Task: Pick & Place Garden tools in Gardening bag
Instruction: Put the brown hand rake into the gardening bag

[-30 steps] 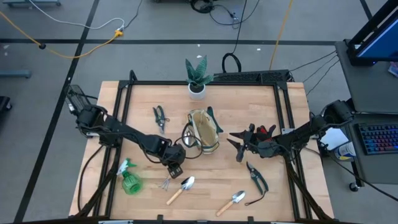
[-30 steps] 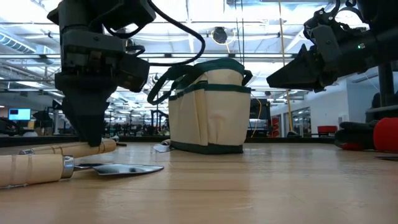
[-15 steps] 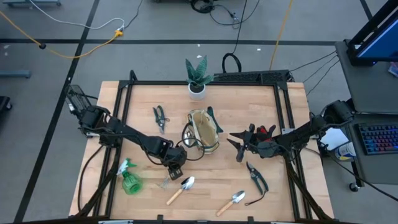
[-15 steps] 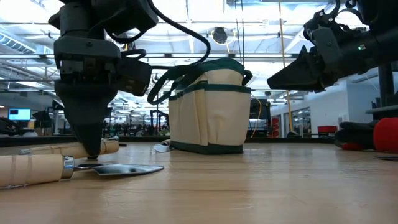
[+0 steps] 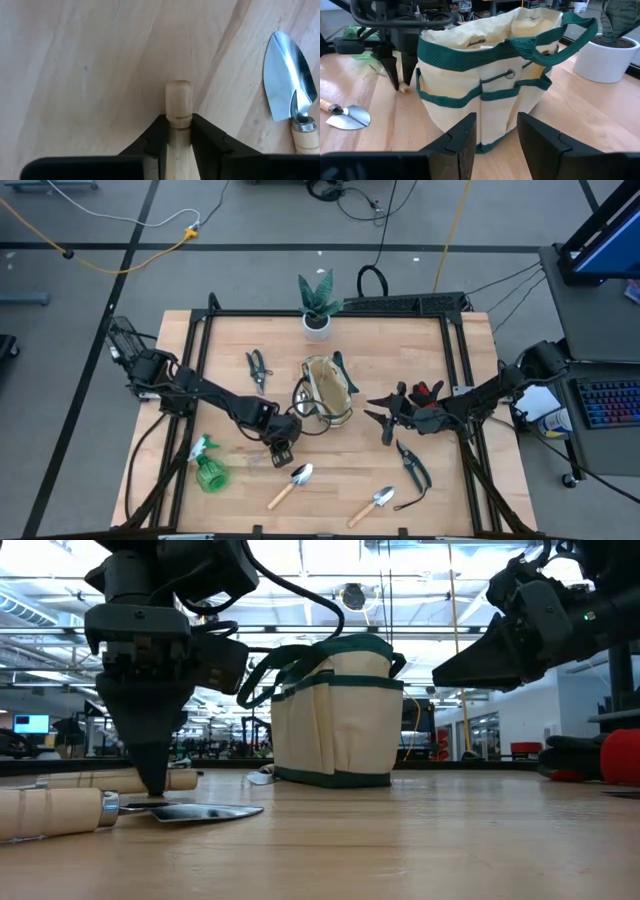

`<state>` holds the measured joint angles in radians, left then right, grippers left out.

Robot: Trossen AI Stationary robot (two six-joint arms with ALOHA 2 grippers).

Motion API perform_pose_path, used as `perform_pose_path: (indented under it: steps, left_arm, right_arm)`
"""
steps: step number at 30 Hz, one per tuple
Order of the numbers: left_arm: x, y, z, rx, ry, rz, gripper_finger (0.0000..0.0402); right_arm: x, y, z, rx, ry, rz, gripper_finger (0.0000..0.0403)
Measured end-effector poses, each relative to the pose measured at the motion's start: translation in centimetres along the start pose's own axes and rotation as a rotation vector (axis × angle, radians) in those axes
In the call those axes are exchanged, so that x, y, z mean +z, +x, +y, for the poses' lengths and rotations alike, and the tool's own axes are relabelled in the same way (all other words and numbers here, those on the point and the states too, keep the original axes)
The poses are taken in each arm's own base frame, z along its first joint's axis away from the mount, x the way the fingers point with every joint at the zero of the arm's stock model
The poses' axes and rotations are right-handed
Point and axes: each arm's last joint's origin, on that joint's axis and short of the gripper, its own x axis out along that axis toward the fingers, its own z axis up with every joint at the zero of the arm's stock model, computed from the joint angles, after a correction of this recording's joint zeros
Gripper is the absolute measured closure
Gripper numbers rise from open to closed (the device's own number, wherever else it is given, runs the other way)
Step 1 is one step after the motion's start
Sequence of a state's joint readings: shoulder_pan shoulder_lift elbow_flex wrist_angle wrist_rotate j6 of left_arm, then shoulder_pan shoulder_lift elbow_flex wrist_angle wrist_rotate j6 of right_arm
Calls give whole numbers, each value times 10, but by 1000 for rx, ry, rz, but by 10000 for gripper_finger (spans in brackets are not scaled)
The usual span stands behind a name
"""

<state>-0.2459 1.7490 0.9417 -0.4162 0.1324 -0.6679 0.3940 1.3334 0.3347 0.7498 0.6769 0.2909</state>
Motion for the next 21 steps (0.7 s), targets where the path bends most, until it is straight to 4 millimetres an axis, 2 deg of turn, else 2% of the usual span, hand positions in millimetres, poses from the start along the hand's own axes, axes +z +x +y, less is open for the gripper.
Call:
perform_pose_path:
  steps: [21]
  left_arm:
    - [5,-80,-9,13,125,-359,338]
  right_arm:
    - [0,0,0,-2,1,-1,268]
